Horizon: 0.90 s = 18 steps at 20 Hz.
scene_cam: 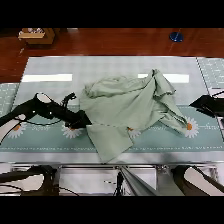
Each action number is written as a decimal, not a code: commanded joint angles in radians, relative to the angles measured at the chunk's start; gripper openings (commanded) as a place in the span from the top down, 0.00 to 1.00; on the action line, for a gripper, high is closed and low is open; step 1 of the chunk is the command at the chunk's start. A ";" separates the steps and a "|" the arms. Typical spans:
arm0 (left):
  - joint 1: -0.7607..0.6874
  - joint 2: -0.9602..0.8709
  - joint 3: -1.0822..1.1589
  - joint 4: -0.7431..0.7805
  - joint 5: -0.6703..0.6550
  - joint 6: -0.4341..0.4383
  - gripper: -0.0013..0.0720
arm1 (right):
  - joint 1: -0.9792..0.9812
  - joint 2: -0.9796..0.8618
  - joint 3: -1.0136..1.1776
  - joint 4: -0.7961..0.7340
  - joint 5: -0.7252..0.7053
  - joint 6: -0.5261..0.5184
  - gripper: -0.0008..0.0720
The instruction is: Fold the shirts.
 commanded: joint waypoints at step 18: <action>0.000 -0.036 -0.005 -0.064 -0.024 0.158 0.95 | -0.154 0.000 -0.335 0.016 -0.104 -0.057 0.18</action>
